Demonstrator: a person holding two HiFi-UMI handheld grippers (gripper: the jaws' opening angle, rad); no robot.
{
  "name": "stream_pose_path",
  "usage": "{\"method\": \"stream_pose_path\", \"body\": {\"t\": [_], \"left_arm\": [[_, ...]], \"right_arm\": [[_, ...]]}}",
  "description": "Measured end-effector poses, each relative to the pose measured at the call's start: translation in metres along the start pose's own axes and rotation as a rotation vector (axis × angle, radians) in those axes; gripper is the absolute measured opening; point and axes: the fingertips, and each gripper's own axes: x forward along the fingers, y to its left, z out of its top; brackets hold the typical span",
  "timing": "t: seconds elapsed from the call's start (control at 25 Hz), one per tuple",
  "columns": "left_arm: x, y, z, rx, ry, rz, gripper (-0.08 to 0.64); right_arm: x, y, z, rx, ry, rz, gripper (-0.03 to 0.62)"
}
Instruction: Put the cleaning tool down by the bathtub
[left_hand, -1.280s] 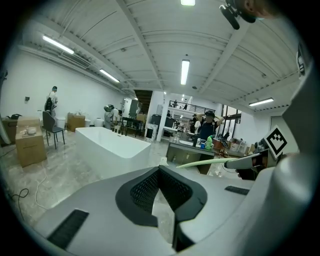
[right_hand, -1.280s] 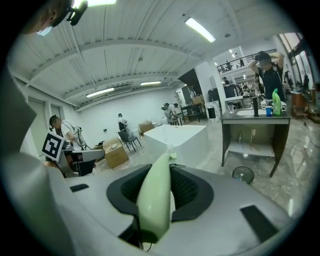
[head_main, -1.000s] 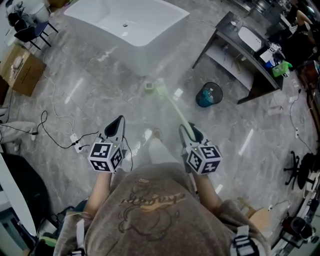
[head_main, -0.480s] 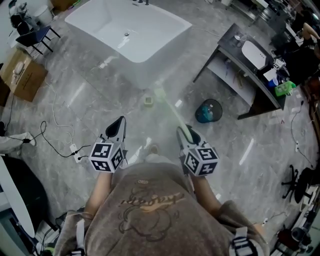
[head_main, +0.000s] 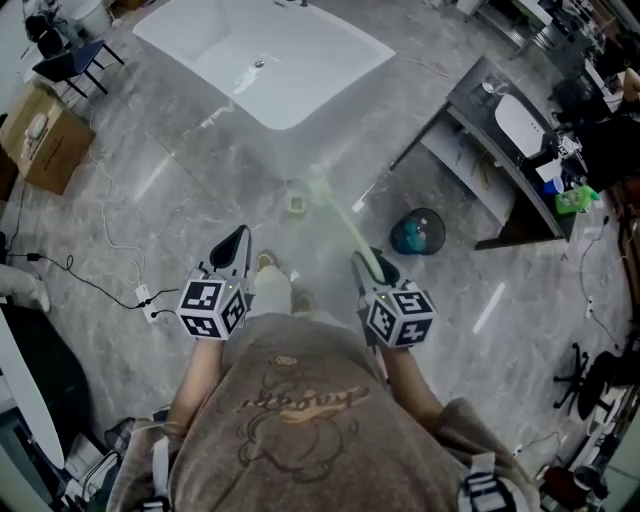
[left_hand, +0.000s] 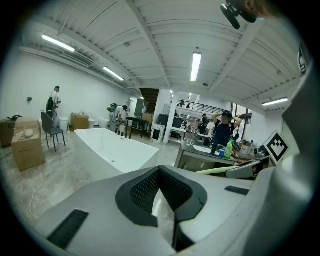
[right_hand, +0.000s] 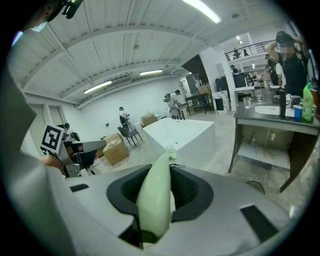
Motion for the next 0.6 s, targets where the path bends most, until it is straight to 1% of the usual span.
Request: {"method": "stream_pose_path", "body": {"t": [0.2, 0.36, 0.6], "left_arm": [[0.031, 0.016, 0.006, 0.001, 0.004, -0.015, 0.003], [0.055, 0.028, 0.016, 0.018, 0.013, -0.030, 0.003], [0.085, 0.058, 0.025, 0.034, 0.029, -0.033, 0.003]], "right_arm": [[0.024, 0.000, 0.015, -0.004, 0.000, -0.006, 0.114], [0.046, -0.008, 0.028, 0.000, 0.008, -0.023, 0.114], [0.084, -0.010, 0.039, 0.016, 0.022, -0.033, 0.115]]}}
